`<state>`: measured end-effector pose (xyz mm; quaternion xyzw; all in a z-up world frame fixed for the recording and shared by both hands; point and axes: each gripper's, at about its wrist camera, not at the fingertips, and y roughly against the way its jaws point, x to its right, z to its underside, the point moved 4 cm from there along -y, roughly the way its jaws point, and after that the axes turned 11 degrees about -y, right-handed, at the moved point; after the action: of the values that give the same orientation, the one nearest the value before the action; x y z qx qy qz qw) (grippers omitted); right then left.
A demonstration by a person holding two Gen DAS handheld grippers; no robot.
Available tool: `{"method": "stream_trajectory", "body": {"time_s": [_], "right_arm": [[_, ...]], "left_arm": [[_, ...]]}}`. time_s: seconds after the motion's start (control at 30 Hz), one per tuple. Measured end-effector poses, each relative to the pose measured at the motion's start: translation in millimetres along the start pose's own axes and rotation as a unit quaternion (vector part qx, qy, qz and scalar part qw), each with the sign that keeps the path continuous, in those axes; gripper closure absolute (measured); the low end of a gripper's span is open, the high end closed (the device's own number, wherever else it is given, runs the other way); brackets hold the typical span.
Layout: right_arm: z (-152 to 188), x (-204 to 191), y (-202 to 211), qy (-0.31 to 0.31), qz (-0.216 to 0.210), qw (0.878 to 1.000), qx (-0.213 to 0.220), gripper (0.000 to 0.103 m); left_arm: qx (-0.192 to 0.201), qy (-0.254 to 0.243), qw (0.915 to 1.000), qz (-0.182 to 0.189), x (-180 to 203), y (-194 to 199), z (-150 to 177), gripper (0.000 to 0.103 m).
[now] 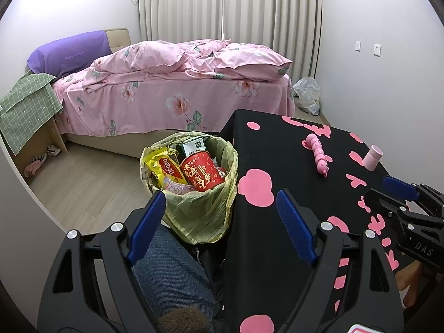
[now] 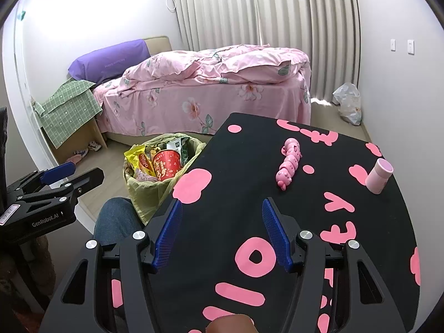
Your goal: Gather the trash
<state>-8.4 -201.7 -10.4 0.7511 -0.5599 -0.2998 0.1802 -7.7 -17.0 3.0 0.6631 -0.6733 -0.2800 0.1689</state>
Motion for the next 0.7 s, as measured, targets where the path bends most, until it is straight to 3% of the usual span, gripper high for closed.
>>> {"method": "stream_trajectory", "body": {"time_s": [0.7], "right_arm": [[0.2, -0.9, 0.7, 0.000, 0.001, 1.000, 0.003, 0.047]], "left_arm": [[0.001, -0.001, 1.0000, 0.004, -0.4, 0.7, 5.7, 0.025]]}}
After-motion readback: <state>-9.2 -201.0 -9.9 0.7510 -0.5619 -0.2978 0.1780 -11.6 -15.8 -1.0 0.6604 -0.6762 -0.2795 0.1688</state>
